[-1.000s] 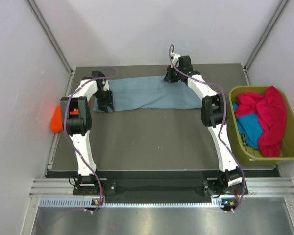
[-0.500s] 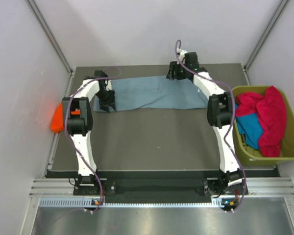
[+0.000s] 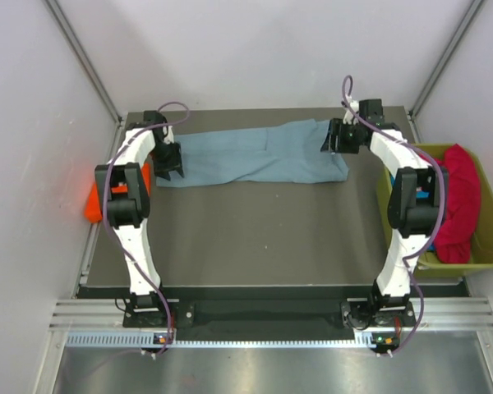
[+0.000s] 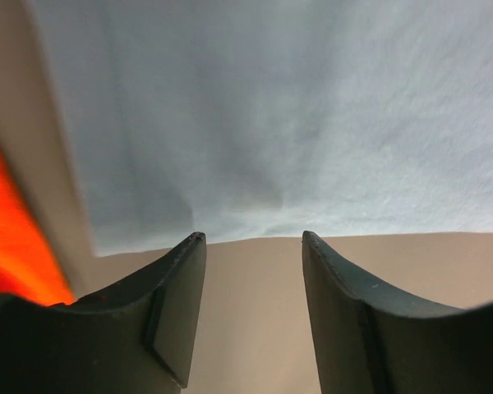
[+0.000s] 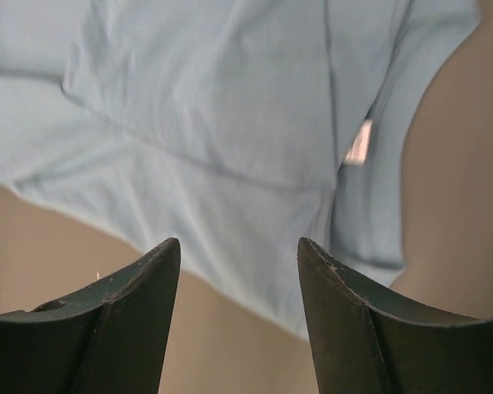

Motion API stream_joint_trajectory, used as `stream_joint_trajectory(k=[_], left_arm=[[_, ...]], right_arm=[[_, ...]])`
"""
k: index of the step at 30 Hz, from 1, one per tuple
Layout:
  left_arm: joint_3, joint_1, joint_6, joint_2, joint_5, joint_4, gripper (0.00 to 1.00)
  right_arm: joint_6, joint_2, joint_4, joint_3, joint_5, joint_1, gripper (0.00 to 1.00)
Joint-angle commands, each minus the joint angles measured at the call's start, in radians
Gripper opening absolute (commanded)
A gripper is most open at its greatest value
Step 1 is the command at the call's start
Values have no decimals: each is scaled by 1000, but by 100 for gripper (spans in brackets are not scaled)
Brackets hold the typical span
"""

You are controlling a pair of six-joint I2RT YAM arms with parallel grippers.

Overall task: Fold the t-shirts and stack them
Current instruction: Fold the tshirt

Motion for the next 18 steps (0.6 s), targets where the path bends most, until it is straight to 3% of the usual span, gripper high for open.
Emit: stream_joint_trajectory(k=[1, 11, 18], left_arm=[[62, 17, 16, -27, -32, -23, 56], [65, 55, 23, -9, -66, -35, 59], [40, 66, 26, -7, -73, -35, 59]], right_arm=[[-41, -88, -47, -76, -31, 9, 59], [-76, -122, -67, -176, 11, -13, 59], [-129, -91, -86, -137, 61, -46, 59]])
